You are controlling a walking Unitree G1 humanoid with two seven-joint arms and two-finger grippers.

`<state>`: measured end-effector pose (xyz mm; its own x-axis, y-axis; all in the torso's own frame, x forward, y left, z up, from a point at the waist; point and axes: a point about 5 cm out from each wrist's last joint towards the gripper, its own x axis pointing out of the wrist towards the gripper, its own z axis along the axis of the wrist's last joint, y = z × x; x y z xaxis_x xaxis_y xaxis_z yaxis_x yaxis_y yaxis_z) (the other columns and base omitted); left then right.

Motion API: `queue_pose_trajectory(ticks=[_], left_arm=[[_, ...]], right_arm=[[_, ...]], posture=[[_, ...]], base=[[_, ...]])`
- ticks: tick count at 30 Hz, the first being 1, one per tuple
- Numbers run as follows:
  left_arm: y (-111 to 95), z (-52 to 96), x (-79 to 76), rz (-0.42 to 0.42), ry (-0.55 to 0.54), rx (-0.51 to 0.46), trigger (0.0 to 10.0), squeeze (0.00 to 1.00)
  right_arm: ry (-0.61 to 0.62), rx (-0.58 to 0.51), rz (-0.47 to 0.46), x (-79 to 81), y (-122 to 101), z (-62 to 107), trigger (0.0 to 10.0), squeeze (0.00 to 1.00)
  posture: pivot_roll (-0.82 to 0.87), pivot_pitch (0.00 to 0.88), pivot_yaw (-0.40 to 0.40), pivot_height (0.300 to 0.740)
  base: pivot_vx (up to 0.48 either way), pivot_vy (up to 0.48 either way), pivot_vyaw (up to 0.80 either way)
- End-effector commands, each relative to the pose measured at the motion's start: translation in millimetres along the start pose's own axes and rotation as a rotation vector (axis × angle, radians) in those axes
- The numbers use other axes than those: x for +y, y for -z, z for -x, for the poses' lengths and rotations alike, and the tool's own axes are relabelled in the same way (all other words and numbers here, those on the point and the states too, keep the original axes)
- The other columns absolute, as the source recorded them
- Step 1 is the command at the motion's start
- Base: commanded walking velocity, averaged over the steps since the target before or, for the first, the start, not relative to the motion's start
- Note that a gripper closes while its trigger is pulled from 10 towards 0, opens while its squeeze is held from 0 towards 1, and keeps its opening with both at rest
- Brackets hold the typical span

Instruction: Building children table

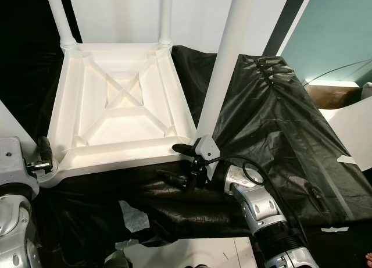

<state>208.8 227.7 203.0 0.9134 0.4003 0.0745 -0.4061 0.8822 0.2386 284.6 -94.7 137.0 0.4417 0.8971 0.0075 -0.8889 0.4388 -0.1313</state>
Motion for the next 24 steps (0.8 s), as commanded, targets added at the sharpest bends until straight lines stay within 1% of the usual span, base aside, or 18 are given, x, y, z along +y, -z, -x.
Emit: queue_pose_trajectory(ticks=[1, 4, 5, 6, 8, 11, 12, 14, 15, 16, 17, 18, 21, 24], left_arm=[[3.9, -5.9, 2.0, 0.008, -0.153, -0.002, 10.0, 0.00], [5.1, -8.9, -0.6, 0.021, -0.147, -0.008, 10.0, 0.00], [6.2, -12.4, -4.0, 0.048, -0.137, -0.014, 10.0, 0.00], [6.2, -12.4, -4.0, 0.048, -0.137, -0.014, 10.0, 0.00], [8.2, -18.6, -8.6, 0.077, -0.120, -0.024, 10.0, 0.00], [12.2, -28.7, -9.2, 0.127, -0.106, -0.036, 10.0, 0.00], [12.2, -28.7, -9.2, 0.127, -0.106, -0.036, 10.0, 0.00], [13.9, -32.5, -9.9, 0.167, -0.090, -0.041, 10.0, 0.00], [15.2, -33.9, -10.5, 0.199, -0.079, -0.041, 10.0, 0.00], [16.1, -34.8, -10.9, 0.221, -0.072, -0.041, 1.2, 0.00], [16.8, -35.5, -10.6, 0.241, -0.071, -0.041, 1.2, 0.00], [17.2, -37.0, -11.0, 0.264, -0.066, -0.049, 0.0, 0.00], [17.3, -38.8, -11.1, 0.292, -0.067, -0.057, 0.0, 0.00], [17.3, -39.7, -13.2, 0.335, -0.051, -0.070, 0.0, 0.00]], right_arm=[[0.041, 0.002, 0.014, -6.7, -0.7, 3.8, 10.0, 0.00], [0.047, -0.001, 0.014, -6.8, -0.8, 3.2, 10.0, 0.00], [0.050, -0.001, 0.014, -5.7, -0.5, 2.6, 10.0, 0.00], [0.050, -0.001, 0.014, -5.7, -0.5, 2.6, 10.0, 0.00], [0.054, 0.003, 0.024, -3.0, 0.9, 2.2, 10.0, 0.00], [0.071, 0.041, 0.101, -2.1, 4.0, 1.7, 10.0, 0.00], [0.071, 0.041, 0.101, -2.1, 4.0, 1.7, 10.0, 0.00], [0.079, 0.059, 0.132, -2.3, 6.0, 0.8, 10.0, 0.00], [0.094, 0.071, 0.164, -3.4, 6.7, -0.1, 10.0, 0.00], [0.104, 0.079, 0.187, -4.2, 7.1, -0.8, 10.0, 0.00], [0.114, 0.085, 0.211, -5.0, 7.0, -1.8, 10.0, 0.00], [0.126, 0.085, 0.232, -6.2, 6.3, -3.3, 10.0, 0.00], [0.143, 0.082, 0.251, -7.9, 4.9, -5.8, 10.0, 0.00], [0.174, 0.089, 0.294, -12.0, 2.8, -9.8, 10.0, 0.00]], posture=[[0.23, 0.070, -0.103, 0.740], [0.23, 0.069, -0.104, 0.740], [0.23, 0.070, -0.104, 0.740], [0.23, 0.070, -0.104, 0.740], [0.22, 0.071, -0.104, 0.740], [0.21, 0.071, -0.104, 0.740], [0.21, 0.071, -0.104, 0.740], [0.21, 0.073, -0.103, 0.740], [0.21, 0.073, -0.103, 0.740], [0.21, 0.073, -0.103, 0.740], [0.21, 0.073, -0.103, 0.740], [0.20, 0.075, -0.099, 0.740], [0.20, 0.075, -0.099, 0.740], [0.20, 0.076, -0.097, 0.740]], base=[[0.000, 0.000, 0.00], [0.000, 0.000, 0.00], [0.000, 0.000, 0.00], [0.000, 0.000, 0.00], [0.000, 0.000, 0.00], [0.000, 0.000, 0.00], [0.000, 0.000, 0.00], [0.000, 0.000, 0.00], [0.000, 0.000, 0.00], [0.000, 0.000, 0.00], [0.000, 0.000, 0.00], [0.000, 0.000, 0.00], [0.000, 0.000, 0.00], [0.000, 0.000, 0.00]])
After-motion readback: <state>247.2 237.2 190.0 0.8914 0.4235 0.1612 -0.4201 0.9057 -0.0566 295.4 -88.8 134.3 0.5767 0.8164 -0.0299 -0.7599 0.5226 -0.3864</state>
